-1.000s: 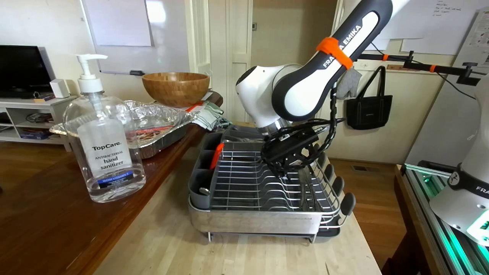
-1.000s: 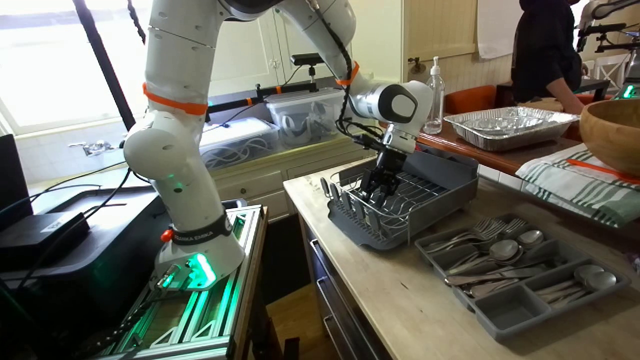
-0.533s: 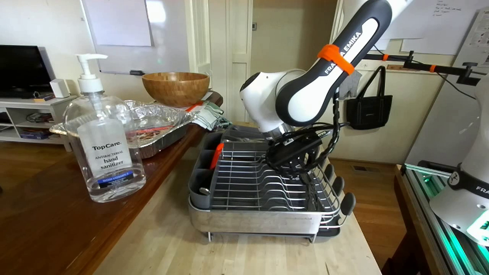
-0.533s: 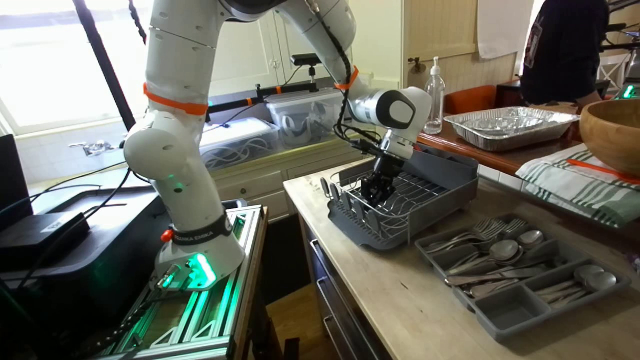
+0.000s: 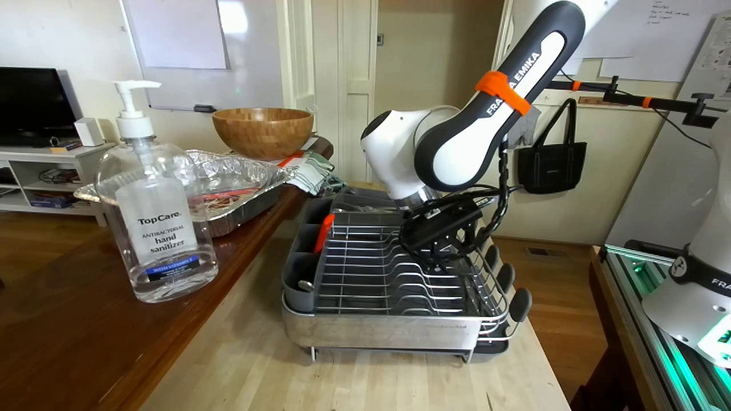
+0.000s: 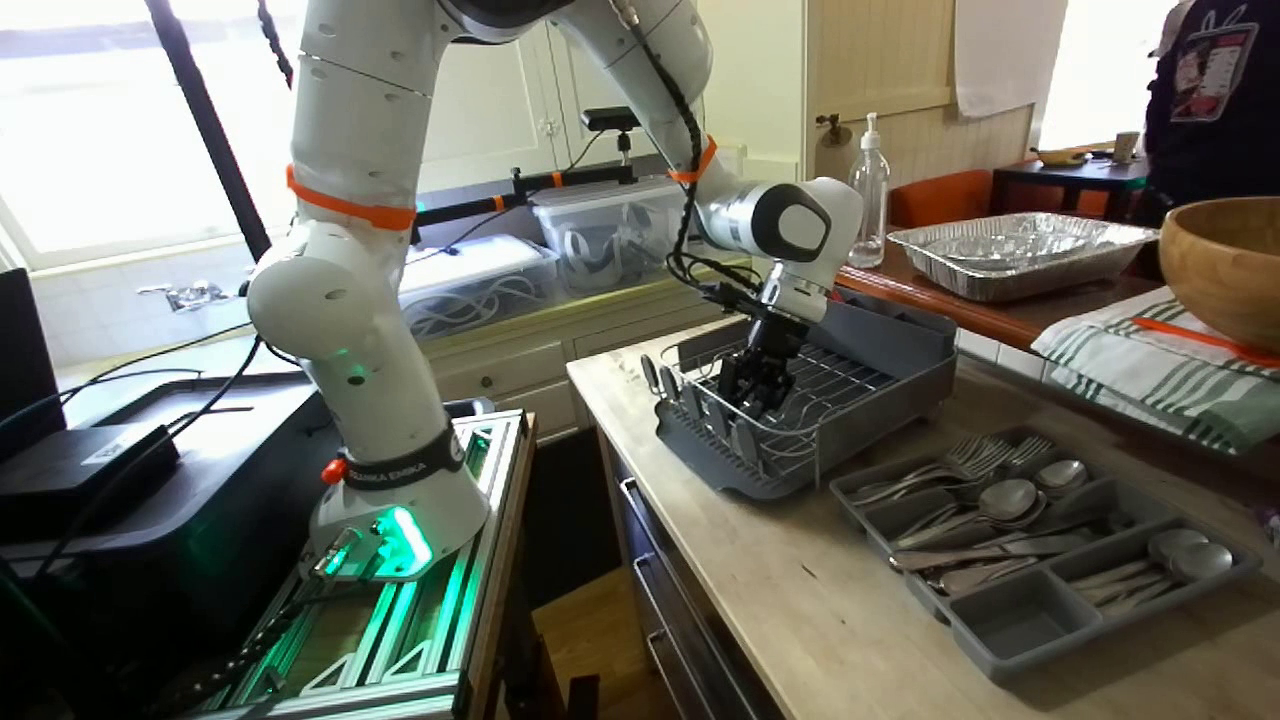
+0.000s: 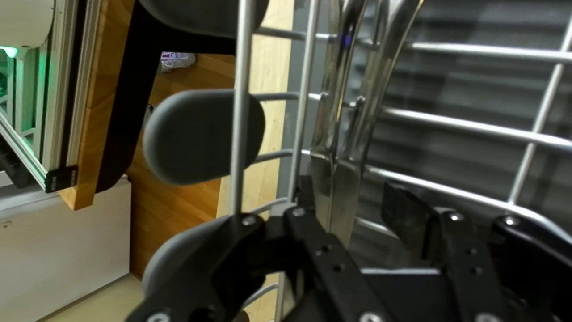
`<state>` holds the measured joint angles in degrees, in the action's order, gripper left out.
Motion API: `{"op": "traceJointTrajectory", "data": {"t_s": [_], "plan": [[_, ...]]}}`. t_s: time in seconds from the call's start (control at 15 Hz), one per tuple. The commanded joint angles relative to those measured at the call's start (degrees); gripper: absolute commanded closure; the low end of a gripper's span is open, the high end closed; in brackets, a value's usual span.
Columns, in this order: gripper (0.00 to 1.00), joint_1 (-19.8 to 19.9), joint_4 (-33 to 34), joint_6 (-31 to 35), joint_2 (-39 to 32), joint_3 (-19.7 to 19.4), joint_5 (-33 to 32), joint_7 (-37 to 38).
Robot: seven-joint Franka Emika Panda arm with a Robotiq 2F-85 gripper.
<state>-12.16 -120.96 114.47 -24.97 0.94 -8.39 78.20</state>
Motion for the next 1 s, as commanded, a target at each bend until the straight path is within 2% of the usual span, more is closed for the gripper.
{"op": "traceJointTrajectory", "data": {"t_s": [0.0, 0.07, 0.13, 0.2, 0.27, 0.33, 0.4, 0.53, 0.67, 0.8, 0.87, 0.93], "plan": [[0.72, -0.86, -0.90, 1.04, -0.56, -0.08, -1.02, 0.45], [0.73, -0.85, -0.93, 1.08, -0.60, 0.07, -0.94, 0.10], [0.79, -0.93, -0.98, 1.15, -0.81, 0.19, -0.86, 0.06], [0.70, -0.99, -0.97, 1.16, -0.95, 0.26, -0.83, 0.06], [0.46, -0.95, -1.02, 1.27, -1.05, 0.40, -0.59, -0.23], [0.45, -0.95, -0.98, 1.18, -1.09, 0.43, -0.46, -0.25], [0.91, -0.94, -0.93, 0.92, -1.11, 0.44, -0.27, -0.16], [0.90, -0.68, -1.07, 1.00, -1.15, 0.56, 0.23, -0.64], [0.99, -0.49, -1.07, 0.50, -0.91, 0.59, 0.50, -0.91], [0.96, 0.09, -0.94, 0.31, -0.69, 0.71, 1.31, -1.94], [1.00, 0.19, -0.87, 0.11, -0.50, 0.68, 1.43, -2.12], [0.98, 0.33, -0.94, 0.15, 0.05, 0.69, 1.53, -2.65]]}}
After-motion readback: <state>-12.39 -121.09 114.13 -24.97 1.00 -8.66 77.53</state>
